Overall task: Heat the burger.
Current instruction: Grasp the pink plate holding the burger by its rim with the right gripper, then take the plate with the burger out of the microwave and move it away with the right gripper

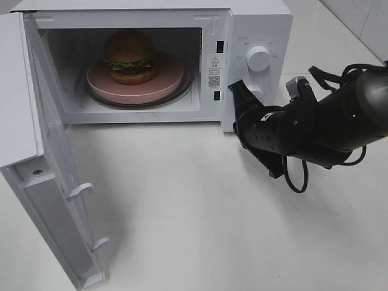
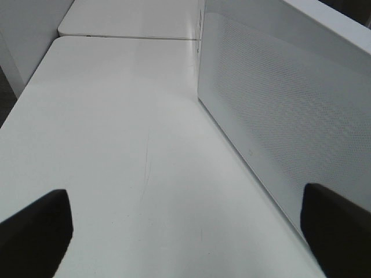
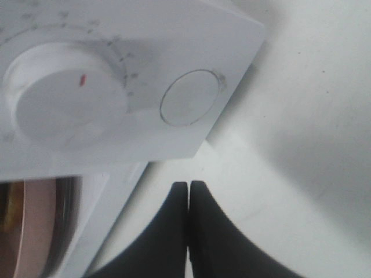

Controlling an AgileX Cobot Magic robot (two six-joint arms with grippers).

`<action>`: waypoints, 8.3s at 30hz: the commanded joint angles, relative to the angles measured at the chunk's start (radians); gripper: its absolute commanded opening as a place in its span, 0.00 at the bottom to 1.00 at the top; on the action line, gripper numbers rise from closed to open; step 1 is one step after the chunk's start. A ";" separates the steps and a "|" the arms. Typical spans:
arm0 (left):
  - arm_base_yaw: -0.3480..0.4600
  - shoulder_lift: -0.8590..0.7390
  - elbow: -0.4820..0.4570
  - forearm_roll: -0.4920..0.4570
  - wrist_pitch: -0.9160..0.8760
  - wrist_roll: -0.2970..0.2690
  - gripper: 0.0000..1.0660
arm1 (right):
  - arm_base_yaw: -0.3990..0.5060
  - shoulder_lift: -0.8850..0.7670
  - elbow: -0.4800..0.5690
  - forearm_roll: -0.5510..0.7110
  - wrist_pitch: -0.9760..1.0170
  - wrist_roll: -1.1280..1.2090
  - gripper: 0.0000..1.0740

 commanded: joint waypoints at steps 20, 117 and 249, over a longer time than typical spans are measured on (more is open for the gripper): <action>0.002 -0.008 0.002 0.004 -0.009 0.000 0.94 | -0.005 -0.270 0.002 -0.196 0.656 -0.996 0.04; 0.002 -0.008 0.002 0.004 -0.009 0.000 0.94 | 0.126 0.164 -0.816 -0.984 1.015 -1.744 0.82; 0.002 -0.008 0.002 0.004 -0.009 0.000 0.94 | 0.160 -0.063 -0.273 -1.034 0.514 -1.812 0.00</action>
